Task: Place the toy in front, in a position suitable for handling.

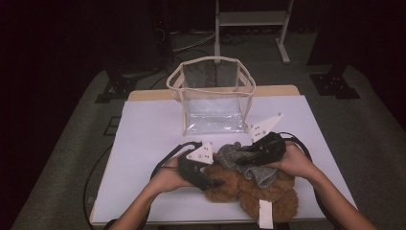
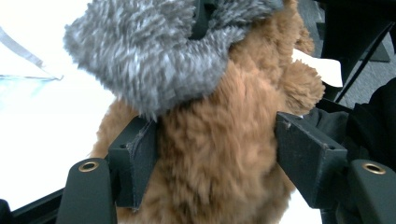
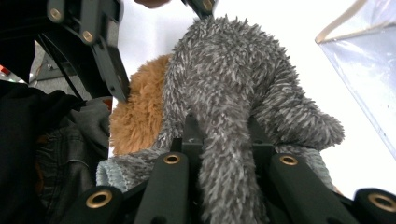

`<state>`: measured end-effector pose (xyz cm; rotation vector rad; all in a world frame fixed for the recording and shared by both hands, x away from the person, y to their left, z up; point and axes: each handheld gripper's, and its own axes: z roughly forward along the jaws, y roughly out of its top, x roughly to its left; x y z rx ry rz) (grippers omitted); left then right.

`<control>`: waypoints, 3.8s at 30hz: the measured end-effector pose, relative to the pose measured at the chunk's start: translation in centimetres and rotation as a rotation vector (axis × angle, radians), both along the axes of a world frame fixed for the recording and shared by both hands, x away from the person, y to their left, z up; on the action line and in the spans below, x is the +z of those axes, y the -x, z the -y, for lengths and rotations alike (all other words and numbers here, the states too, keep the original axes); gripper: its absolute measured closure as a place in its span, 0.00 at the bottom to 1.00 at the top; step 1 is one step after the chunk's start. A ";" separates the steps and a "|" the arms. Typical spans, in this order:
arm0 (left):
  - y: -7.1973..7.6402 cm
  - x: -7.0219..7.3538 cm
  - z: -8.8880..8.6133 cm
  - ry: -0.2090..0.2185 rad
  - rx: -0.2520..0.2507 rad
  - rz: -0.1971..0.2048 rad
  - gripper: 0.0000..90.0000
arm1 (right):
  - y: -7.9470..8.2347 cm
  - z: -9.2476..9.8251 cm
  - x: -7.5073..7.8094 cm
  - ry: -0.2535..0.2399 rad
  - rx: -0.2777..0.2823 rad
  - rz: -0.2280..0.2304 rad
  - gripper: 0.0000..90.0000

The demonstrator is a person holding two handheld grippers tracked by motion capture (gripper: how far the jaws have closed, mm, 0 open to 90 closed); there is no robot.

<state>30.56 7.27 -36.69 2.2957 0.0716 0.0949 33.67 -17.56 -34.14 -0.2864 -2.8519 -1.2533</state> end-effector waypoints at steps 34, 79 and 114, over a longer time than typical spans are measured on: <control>0.1 -1.1 -0.3 -0.037 -0.004 -0.024 0.36 | 0.9 7.1 2.0 -0.036 -0.131 0.024 0.83; -1.7 -0.4 4.9 -0.162 -0.078 0.051 0.51 | 0.2 8.3 -0.5 -0.122 -0.168 -0.012 0.83; -0.9 0.2 -2.7 -0.162 0.056 0.011 0.47 | -1.7 0.7 -1.7 -0.133 -0.064 -0.013 0.83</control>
